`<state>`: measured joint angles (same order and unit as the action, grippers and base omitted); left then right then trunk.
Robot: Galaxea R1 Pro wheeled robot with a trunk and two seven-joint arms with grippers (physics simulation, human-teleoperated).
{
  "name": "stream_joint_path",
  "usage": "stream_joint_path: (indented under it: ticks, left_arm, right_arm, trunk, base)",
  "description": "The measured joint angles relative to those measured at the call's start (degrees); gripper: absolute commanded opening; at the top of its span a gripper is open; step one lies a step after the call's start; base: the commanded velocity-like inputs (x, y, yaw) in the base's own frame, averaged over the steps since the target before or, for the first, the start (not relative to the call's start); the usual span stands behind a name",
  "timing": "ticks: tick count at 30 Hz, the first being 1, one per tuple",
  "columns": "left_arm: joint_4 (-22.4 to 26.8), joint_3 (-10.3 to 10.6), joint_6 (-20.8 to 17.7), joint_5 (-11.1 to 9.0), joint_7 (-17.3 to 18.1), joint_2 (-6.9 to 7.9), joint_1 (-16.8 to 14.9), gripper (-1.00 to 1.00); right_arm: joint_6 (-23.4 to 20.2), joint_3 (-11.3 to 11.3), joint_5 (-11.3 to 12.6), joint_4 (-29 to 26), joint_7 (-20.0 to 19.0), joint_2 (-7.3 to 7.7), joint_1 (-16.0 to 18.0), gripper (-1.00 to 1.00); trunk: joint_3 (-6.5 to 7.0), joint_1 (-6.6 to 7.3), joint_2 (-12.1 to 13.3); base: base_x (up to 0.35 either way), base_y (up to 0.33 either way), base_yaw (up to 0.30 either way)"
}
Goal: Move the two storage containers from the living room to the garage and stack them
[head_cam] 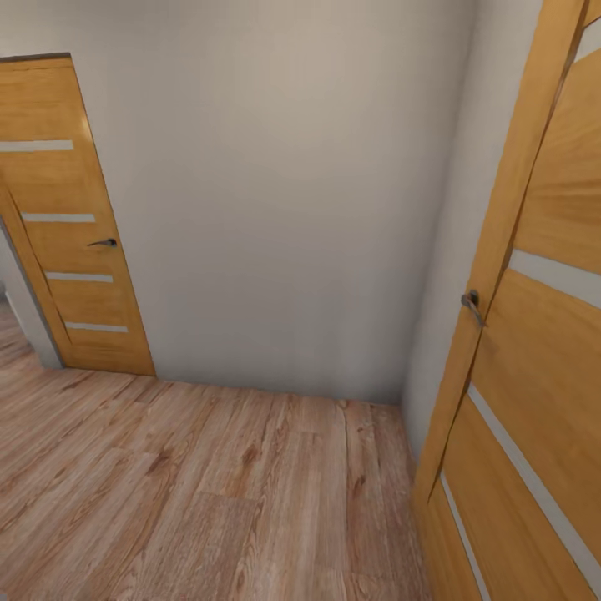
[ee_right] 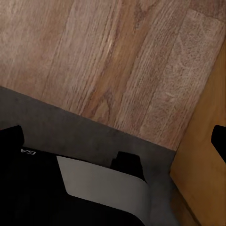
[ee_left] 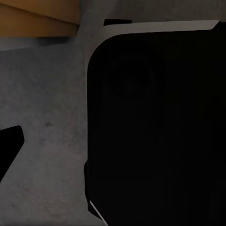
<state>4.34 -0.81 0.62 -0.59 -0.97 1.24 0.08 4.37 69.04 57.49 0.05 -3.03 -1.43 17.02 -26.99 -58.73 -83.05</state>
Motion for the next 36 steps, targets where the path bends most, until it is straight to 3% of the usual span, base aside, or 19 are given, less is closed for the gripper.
stream_joint_path:
  ticks: [21,36]
  left_arm:
    - [0.00,0.08,0.01,0.04,0.01,0.00,0.00,1.00]
    - [0.01,-0.06,0.01,-0.04,-0.06,0.00,0.00,1.00]
  right_arm:
    - [0.00,0.00,0.00,0.00,0.00,0.02,0.00,1.00]
    - [0.00,0.00,0.00,0.00,0.00,0.03,0.00,1.00]
  trunk:
    - [0.00,0.03,0.00]
    - [0.00,0.00,0.00]
  base:
    - [0.258,0.000,0.002]
    - [0.046,0.000,0.000]
